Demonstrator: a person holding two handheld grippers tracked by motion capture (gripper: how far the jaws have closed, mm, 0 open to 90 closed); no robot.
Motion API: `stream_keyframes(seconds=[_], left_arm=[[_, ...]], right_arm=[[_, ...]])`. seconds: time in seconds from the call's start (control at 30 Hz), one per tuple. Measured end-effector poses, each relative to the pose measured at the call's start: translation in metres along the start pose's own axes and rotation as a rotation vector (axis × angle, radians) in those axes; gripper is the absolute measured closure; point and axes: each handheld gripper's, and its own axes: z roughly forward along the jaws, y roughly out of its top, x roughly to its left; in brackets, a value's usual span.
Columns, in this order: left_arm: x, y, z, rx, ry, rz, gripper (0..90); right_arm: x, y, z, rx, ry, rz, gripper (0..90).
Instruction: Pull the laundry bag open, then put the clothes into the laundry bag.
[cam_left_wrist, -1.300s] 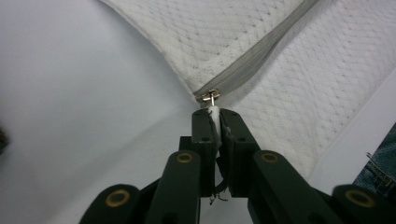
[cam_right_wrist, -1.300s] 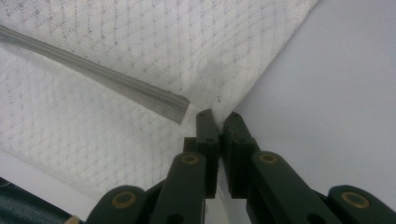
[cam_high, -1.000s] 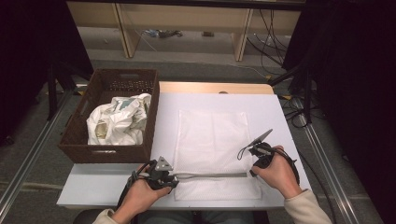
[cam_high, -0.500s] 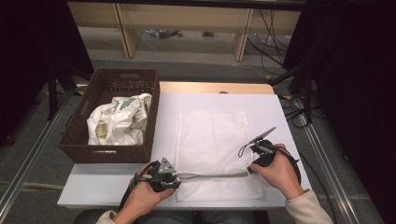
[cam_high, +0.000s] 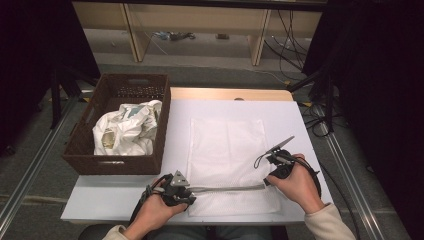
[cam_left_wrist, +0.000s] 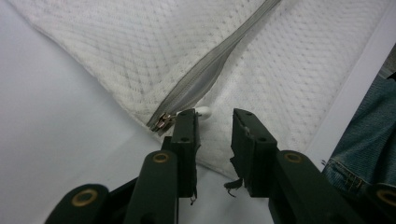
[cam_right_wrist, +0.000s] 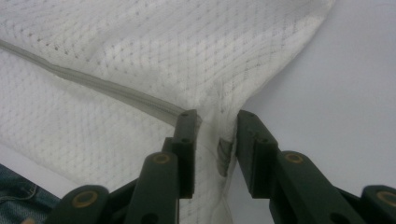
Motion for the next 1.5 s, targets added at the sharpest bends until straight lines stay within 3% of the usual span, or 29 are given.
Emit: stream_keyframes(seconds=[0.07,0.1,0.17,0.27,0.4,0.5,0.53,0.57,0.6,0.67,0.7,0.73,0.8,0.83,0.93,1.13,1.3,1.4,1.43,1.5], left_arm=[[-0.002,0.001,-0.002,-0.02,0.001,0.01,68.1],[-0.003,0.001,-0.003,-0.016,-0.007,0.015,66.7],[-0.005,0.002,-0.006,-0.044,-0.001,0.038,62.9],[-0.006,0.002,-0.012,-0.081,0.015,0.058,57.7],[-0.005,-0.003,-0.015,-0.088,0.026,0.069,55.5],[-0.002,-0.005,-0.016,-0.094,0.026,0.063,55.5],[-0.001,-0.005,-0.017,-0.098,0.029,0.065,55.5],[-0.001,-0.005,-0.016,-0.101,0.025,0.053,55.4],[-0.002,-0.005,-0.017,-0.099,0.024,0.051,55.2],[-0.002,-0.005,-0.016,-0.098,0.03,0.053,54.6],[-0.002,-0.005,-0.016,-0.097,0.03,0.055,54.5],[-0.002,-0.005,-0.016,-0.101,0.033,0.054,54.2],[-0.001,-0.004,-0.016,-0.112,0.033,0.055,53.5],[-0.001,-0.004,-0.017,-0.113,0.043,0.061,52.2],[-0.001,-0.003,-0.018,-0.124,0.054,0.061,48.5],[-0.001,-0.002,-0.02,-0.155,0.072,0.037,36.9],[-0.001,-0.001,-0.021,-0.162,0.088,0.035,28.2],[0.0,-0.002,-0.021,-0.154,0.098,0.031,26.3],[0.0,-0.002,-0.021,-0.147,0.083,0.04,26.3],[-0.001,-0.002,-0.019,-0.158,0.09,0.021,26.3]], right_arm=[[0.002,0.0,0.0,-0.006,-0.017,-0.007,70.4],[0.003,0.001,0.0,-0.03,0.01,-0.04,69.7],[0.009,0.002,-0.001,-0.046,0.018,-0.053,67.1],[0.019,0.003,0.0,-0.105,0.013,-0.109,64.3],[0.023,0.005,-0.01,-0.124,-0.011,-0.167,61.0],[0.018,0.001,-0.023,-0.049,-0.04,-0.111,57.7],[0.012,0.0,-0.026,-0.033,-0.039,-0.126,57.5],[0.01,-0.001,-0.028,-0.021,-0.053,-0.106,57.1],[0.009,-0.002,-0.03,-0.016,-0.065,-0.062,57.0],[0.004,-0.002,-0.031,-0.041,-0.078,-0.067,56.6],[0.002,-0.002,-0.031,-0.06,-0.068,-0.1,56.1],[0.004,-0.001,-0.033,-0.051,-0.064,-0.082,55.6],[0.006,0.0,-0.032,-0.073,-0.048,-0.121,53.1],[0.006,0.001,-0.03,-0.092,-0.019,-0.148,52.3],[0.012,0.005,-0.022,-0.124,-0.011,-0.17,50.8],[0.032,0.016,-0.003,-0.126,0.041,-0.255,47.3],[0.048,0.028,0.006,-0.135,0.042,-0.309,44.9],[0.057,0.035,0.008,-0.145,0.046,-0.332,44.1],[0.06,0.038,0.01,-0.148,0.046,-0.349,43.5],[0.065,0.041,0.015,-0.141,0.048,-0.372,42.1]])
